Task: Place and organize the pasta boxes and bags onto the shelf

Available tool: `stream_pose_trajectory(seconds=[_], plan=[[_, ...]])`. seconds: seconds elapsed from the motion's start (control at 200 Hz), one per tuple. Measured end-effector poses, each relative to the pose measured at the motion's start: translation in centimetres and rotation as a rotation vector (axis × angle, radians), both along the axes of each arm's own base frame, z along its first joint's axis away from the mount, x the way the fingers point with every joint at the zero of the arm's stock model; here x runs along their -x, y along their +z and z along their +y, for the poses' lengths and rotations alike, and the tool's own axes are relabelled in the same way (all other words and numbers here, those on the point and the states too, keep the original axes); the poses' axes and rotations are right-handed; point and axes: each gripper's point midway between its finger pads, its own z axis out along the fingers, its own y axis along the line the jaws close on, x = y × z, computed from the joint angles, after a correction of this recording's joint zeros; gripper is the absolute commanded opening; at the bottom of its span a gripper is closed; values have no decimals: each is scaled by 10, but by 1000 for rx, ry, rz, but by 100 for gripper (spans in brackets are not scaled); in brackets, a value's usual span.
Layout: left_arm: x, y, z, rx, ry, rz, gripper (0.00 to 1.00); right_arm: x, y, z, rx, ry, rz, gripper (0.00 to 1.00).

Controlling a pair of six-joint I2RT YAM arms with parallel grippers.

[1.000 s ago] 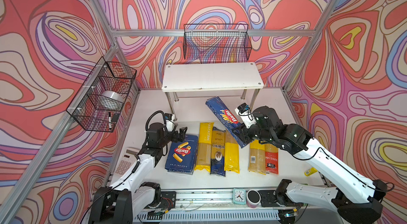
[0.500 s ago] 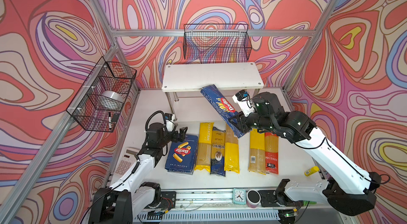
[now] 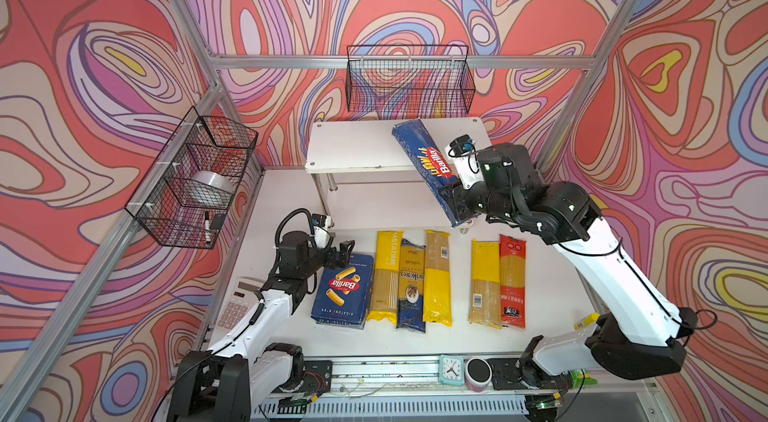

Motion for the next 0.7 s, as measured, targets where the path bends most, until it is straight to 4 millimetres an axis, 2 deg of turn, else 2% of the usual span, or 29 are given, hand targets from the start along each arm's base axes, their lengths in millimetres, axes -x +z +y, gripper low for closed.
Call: stream_pose_trajectory(seconds=[0.13, 0.265, 0.396, 0.566, 0.696], plan=[[0, 0, 0, 0, -1, 1, 100, -23, 5, -12, 1, -41, 10, 8], [0, -1, 0, -1, -2, 4, 100, -56, 2, -36, 35, -127, 23, 8], [1, -1, -1, -3, -9, 2, 100, -79, -2, -53, 66, -180, 45, 9], [2, -1, -4, 2, -25, 4, 100, -96, -4, -72, 113, -245, 46, 9], [2, -3, -4, 2, -27, 12, 100, -100, -3, -86, 151, -293, 34, 10]])
